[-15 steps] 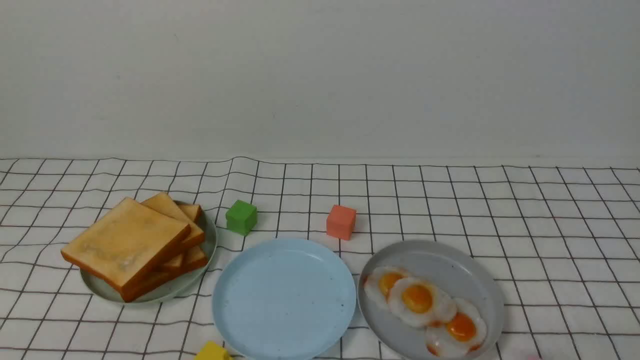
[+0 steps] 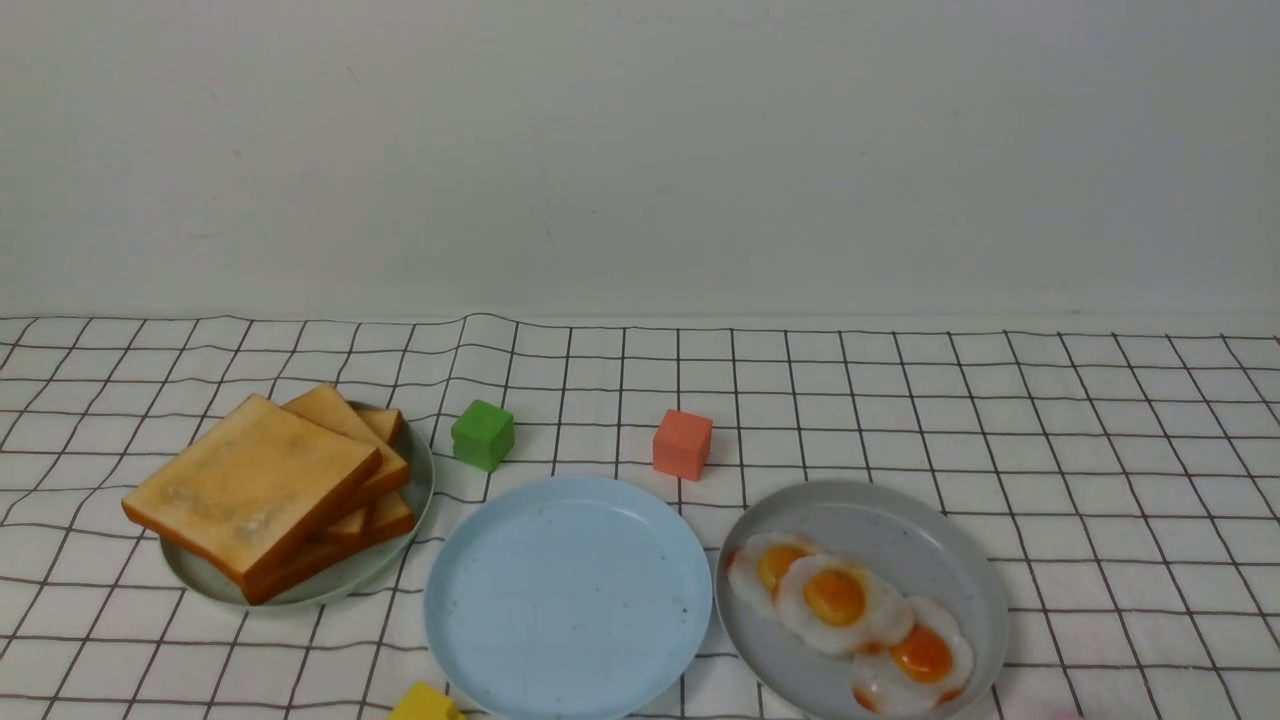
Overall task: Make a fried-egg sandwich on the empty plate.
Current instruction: Use the left arm to grab a slice of bread
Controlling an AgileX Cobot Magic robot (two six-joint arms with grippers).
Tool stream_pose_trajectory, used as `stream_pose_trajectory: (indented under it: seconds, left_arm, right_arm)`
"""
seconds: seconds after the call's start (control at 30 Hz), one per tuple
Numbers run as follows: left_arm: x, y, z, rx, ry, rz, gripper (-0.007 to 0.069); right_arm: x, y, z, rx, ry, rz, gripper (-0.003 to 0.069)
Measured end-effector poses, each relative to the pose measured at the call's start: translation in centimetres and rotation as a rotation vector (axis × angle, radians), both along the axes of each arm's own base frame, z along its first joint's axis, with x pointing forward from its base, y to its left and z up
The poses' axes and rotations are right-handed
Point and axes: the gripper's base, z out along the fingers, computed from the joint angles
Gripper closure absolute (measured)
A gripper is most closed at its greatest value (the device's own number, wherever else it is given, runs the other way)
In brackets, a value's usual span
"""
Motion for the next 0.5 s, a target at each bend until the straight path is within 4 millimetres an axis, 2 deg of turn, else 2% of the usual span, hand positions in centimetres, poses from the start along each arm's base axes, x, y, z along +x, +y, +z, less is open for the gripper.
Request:
stream_pose_trajectory:
  seconds: [0.5]
  left_arm:
    - [0.03, 0.01, 0.10, 0.005, -0.011, -0.001, 0.0386]
  right_arm:
    - [0.01, -0.25, 0.02, -0.072, -0.003, -0.006, 0.0418]
